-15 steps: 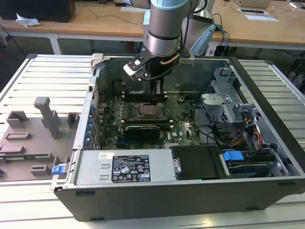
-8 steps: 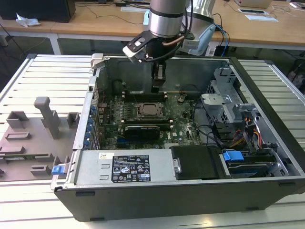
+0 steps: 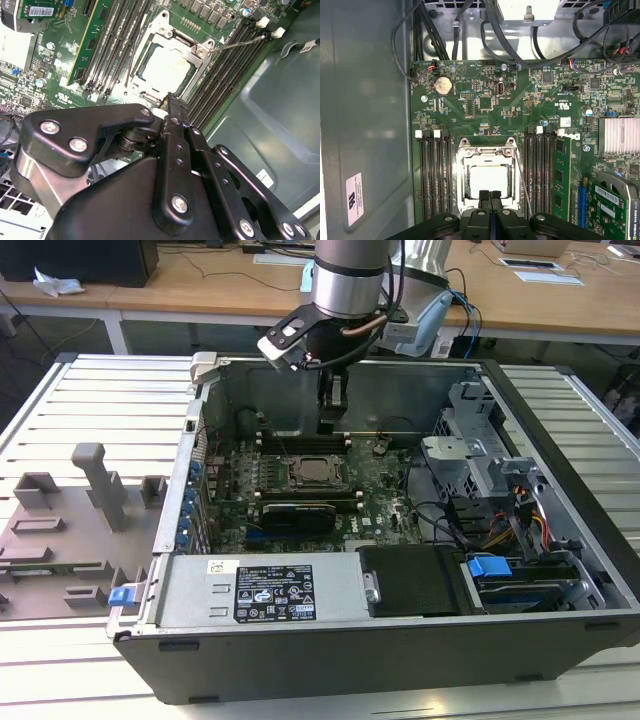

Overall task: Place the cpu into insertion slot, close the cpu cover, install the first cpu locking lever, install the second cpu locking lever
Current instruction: 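Close the cpu cover, then install the first cpu locking lever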

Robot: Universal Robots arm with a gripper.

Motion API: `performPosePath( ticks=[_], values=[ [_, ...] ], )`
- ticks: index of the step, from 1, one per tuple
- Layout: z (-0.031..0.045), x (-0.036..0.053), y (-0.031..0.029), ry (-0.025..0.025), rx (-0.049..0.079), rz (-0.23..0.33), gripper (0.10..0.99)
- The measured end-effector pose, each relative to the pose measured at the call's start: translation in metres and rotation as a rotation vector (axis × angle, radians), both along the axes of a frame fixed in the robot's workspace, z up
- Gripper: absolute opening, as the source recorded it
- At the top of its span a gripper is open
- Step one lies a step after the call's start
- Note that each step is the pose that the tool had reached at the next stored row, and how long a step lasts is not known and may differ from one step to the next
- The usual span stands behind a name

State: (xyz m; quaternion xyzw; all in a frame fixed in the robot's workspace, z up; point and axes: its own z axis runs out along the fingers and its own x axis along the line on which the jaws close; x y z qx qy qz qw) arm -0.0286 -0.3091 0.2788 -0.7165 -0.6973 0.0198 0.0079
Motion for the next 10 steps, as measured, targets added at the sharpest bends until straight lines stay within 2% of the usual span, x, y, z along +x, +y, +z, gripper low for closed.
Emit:
performPosePath(
  ticks=[4,7,8,10],
  values=[
    [0.0,0.0,0.0,0.0,0.0,0.006,0.106],
    [0.0001,0.0,0.0,0.0,0.0,0.062,0.106],
    [0.0001,0.0,0.0,0.0,0.0,0.094,0.106],
    [0.0001,0.0,0.0,0.0,0.0,0.199,0.106]
  ],
)
